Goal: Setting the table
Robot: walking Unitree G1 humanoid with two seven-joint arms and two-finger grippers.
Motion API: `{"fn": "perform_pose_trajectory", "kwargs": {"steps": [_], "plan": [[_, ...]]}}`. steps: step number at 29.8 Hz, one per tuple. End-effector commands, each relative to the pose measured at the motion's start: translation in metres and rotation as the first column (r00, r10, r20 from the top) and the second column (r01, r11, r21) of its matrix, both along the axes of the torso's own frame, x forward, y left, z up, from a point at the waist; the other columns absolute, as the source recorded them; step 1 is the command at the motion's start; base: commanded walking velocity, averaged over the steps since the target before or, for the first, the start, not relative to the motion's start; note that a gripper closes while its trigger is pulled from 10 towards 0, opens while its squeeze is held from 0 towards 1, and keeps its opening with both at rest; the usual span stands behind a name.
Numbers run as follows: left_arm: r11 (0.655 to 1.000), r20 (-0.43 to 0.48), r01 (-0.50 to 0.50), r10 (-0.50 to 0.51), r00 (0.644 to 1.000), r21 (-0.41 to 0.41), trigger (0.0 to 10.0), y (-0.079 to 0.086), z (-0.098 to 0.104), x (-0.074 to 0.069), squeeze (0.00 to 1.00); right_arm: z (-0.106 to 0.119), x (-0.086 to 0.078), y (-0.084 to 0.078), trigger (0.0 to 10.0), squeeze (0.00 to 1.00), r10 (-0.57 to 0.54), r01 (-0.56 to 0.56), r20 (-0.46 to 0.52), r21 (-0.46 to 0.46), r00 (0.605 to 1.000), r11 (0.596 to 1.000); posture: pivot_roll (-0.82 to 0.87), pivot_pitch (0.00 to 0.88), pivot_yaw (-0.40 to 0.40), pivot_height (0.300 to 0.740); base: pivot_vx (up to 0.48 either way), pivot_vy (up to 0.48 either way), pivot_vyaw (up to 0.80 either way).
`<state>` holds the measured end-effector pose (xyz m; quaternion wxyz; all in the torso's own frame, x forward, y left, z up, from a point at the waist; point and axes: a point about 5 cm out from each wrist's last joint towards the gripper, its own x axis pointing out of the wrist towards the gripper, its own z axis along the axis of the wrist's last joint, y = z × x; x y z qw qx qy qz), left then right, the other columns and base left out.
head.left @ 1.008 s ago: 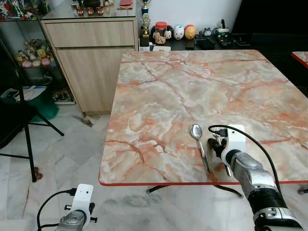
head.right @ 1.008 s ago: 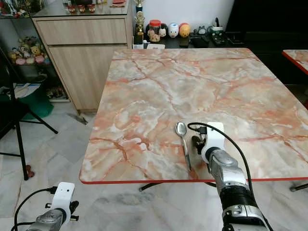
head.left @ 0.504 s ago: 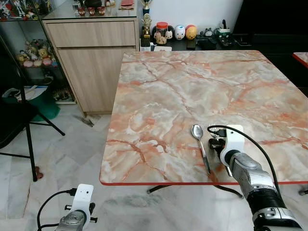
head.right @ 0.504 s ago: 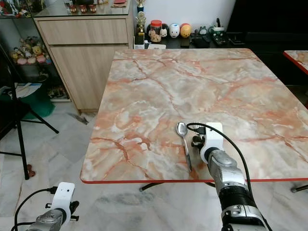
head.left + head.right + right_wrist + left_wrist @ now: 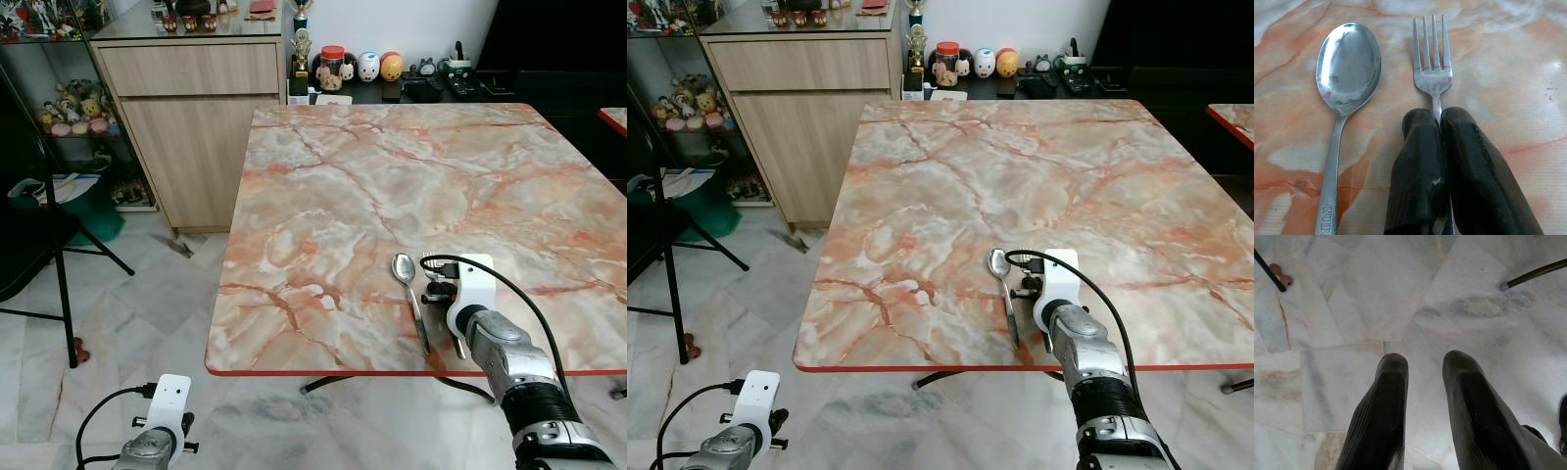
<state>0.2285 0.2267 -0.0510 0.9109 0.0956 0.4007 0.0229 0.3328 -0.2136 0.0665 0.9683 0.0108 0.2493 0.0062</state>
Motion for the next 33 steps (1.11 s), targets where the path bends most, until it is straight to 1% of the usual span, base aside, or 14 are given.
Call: {"fn": "perform_pose_trajectory", "kwargs": {"steps": [1,11,12,13,14,17,18,24,25,26,28,31,32,33], "plan": [[1.000,-0.012,0.014,-0.014,1.000,0.005,10.0,0.000,0.000,0.001,0.00,-0.007,-0.004,-0.003,0.0,0.00,-0.023,0.022,-0.035,-0.012,0.999,1.000,0.02,0.000,-0.009,0.740,0.000,0.000,0.00],[1.000,-0.011,0.014,-0.014,1.000,0.005,10.0,0.000,0.000,0.001,0.00,0.000,-0.006,-0.011,0.0,0.00,-0.072,0.075,0.029,-0.120,0.997,0.990,0.03,0.000,-0.012,0.740,0.000,0.000,0.00],[1.000,-0.011,0.015,-0.014,1.000,0.005,10.0,0.000,0.000,0.001,0.00,0.002,-0.007,-0.014,5.6,0.00,-0.089,0.095,0.050,-0.134,0.995,0.986,0.03,0.000,-0.012,0.740,0.000,0.000,0.00],[1.000,-0.011,0.015,-0.014,1.000,0.004,10.0,0.000,0.000,0.001,0.00,0.004,-0.008,-0.016,7.3,0.00,-0.106,0.115,0.068,-0.147,0.992,0.982,0.03,0.000,-0.012,0.740,0.000,0.000,0.00],[1.000,-0.011,0.014,-0.014,1.000,0.004,10.0,0.000,0.000,0.001,0.00,0.006,-0.009,-0.019,10.0,0.00,-0.116,0.128,0.077,-0.167,0.990,0.978,0.03,0.000,-0.012,0.740,0.000,0.000,0.00],[1.000,-0.012,0.015,-0.015,1.000,0.003,10.0,0.000,0.000,0.001,0.00,0.014,-0.010,-0.021,10.0,0.00,-0.129,0.149,0.129,-0.167,0.983,0.975,0.02,0.000,-0.011,0.740,0.000,0.000,0.00],[1.000,-0.014,0.017,-0.017,1.000,0.003,10.0,0.000,0.000,0.001,0.00,0.024,-0.011,-0.020,10.0,0.00,-0.117,0.152,0.196,-0.171,0.974,0.973,0.02,0.000,-0.011,0.740,0.000,0.000,0.00],[1.000,-0.014,0.022,-0.022,1.000,0.000,10.0,-0.001,0.000,0.001,0.00,0.044,-0.012,-0.015,10.0,0.00,-0.089,0.150,0.304,-0.185,0.948,0.971,0.02,0.000,-0.009,0.740,0.000,0.000,0.00],[1.000,-0.014,0.022,-0.022,1.000,0.000,10.0,-0.001,0.000,0.001,0.00,0.050,-0.012,-0.012,10.0,0.00,-0.080,0.150,0.343,-0.183,0.936,0.972,0.01,0.000,-0.008,0.740,0.000,0.000,0.00],[1.000,-0.012,0.024,-0.024,1.000,0.001,10.0,0.000,0.000,0.001,0.00,0.062,-0.011,-0.006,10.0,0.00,-0.068,0.148,0.415,-0.163,0.907,0.976,0.01,0.000,-0.007,0.740,0.000,0.000,0.00],[1.000,-0.010,0.024,-0.024,1.000,0.002,10.0,0.000,0.000,0.001,0.00,0.069,-0.013,0.003,10.0,0.00,-0.055,0.132,0.471,-0.133,0.881,0.982,0.01,0.000,-0.007,0.740,0.000,0.000,0.00],[1.000,-0.007,0.022,-0.022,1.000,0.004,10.0,0.000,0.000,0.001,0.00,0.072,-0.016,0.011,10.0,0.00,-0.016,0.106,0.510,-0.148,0.860,0.983,0.01,0.000,-0.009,0.740,0.000,0.000,0.00],[1.000,-0.005,0.018,-0.018,1.000,0.006,10.0,0.000,0.000,0.001,0.00,0.077,-0.022,0.019,10.0,0.00,0.035,0.080,0.566,-0.178,0.824,0.981,0.01,0.000,-0.009,0.740,0.000,0.000,0.00],[1.000,-0.004,0.018,-0.018,1.000,0.007,10.0,0.000,0.000,0.001,0.00,0.078,-0.023,0.020,10.0,0.00,0.038,0.081,0.577,-0.179,0.816,0.980,0.01,0.000,-0.009,0.740,0.000,0.000,0.00]]}}
